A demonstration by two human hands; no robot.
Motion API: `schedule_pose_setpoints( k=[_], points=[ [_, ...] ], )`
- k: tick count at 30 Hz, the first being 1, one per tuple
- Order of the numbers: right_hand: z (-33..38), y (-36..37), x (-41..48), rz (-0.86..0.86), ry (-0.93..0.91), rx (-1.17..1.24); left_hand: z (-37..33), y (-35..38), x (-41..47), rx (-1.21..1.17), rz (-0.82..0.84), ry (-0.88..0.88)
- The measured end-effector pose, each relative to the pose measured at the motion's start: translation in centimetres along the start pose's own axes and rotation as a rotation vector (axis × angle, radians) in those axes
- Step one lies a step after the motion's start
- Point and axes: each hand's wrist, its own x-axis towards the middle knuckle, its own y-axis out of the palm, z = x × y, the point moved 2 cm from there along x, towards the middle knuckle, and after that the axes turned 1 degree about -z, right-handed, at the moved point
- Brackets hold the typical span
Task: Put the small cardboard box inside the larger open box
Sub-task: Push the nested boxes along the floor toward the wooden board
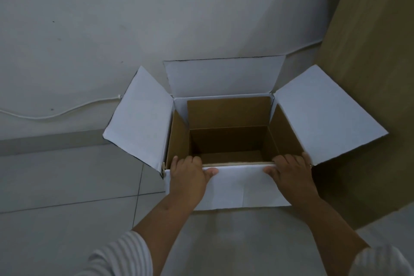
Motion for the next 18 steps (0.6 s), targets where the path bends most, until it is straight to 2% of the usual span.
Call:
schedule_pose_setpoints(
  k=[10, 18],
  points=[
    [-2.0, 0.2, 2.5, 0.049, 0.005, 0.062, -1.8, 0.9, 1.4, -0.028, -0.027, -0.011],
    [-2.3, 1.1, 3.1, 0.000, -0.003, 0.094, -2.1, 1.5, 1.8, 0.000, -0.099, -0.012]
  ],
)
